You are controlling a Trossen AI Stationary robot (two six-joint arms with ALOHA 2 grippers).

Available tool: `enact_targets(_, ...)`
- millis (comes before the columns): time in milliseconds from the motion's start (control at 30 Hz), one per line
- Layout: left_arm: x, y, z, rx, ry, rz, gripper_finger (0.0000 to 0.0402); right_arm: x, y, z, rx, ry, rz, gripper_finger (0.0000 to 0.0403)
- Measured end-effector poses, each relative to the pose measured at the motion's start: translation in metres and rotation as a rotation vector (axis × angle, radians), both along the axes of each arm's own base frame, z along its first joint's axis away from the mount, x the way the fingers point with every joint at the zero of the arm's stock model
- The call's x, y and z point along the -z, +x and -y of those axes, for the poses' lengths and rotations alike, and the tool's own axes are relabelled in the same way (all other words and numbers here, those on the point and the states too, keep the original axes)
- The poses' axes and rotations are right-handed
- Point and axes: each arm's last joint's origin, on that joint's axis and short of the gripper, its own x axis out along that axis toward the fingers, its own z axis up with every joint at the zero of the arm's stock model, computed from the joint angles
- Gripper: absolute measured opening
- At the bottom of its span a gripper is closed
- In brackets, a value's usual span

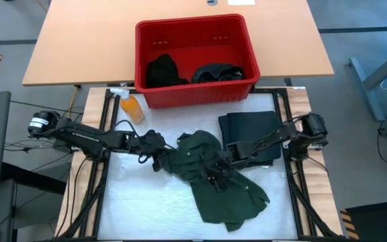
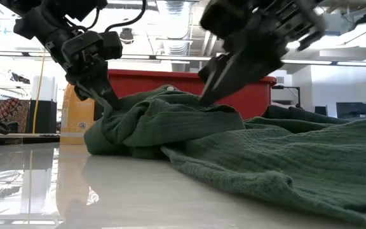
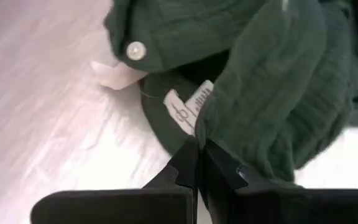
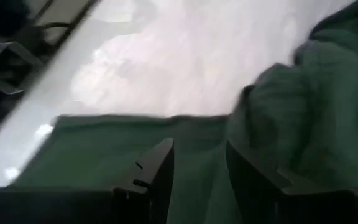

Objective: Fold Laundry from Bin
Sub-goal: Fold the green polo shirt

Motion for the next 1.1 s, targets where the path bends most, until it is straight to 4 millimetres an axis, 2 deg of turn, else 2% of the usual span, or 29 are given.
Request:
enact_targets(167, 0.001, 0.0, -0.004, 0.053, 0.013, -0.016, 0.0, 0.008, 0.009, -0.006, 0.082, -0.096, 0.001, 0.0172)
enact_targets(367, 0.003, -0.003, -0.004, 0.1, 0.022, -0.058, 0.0, -0.002, 0.015, -0.009, 0.154, -0.156, 0.054, 0.0172)
enact_targets(500, 0.004, -0.003, -0.004, 0.128, 0.034, -0.071, 0.0, -0.001, 0.014, -0.01, 0.196, -0.14, 0.036, 0.0172)
enact_targets(667, 0.005, -0.004, -0.004, 0.149, 0.051, -0.083, 0.0, 0.011, 0.009, -0.013, 0.22, -0.123, -0.046, 0.0166)
enact_targets(800, 0.005, -0.004, -0.008, 0.135, 0.053, -0.084, 0.0, 0.014, 0.007, -0.018, 0.213, -0.119, -0.068, 0.0128)
enact_targets(1000, 0.004, -0.003, -0.013, 0.12, 0.045, -0.07, 0.0, 0.018, 0.007, -0.018, 0.195, -0.105, -0.1, 0.0026)
enact_targets(1100, 0.002, -0.001, -0.013, 0.125, 0.03, -0.048, 0.0, 0.014, 0.007, -0.012, 0.196, -0.089, -0.103, 0.0017)
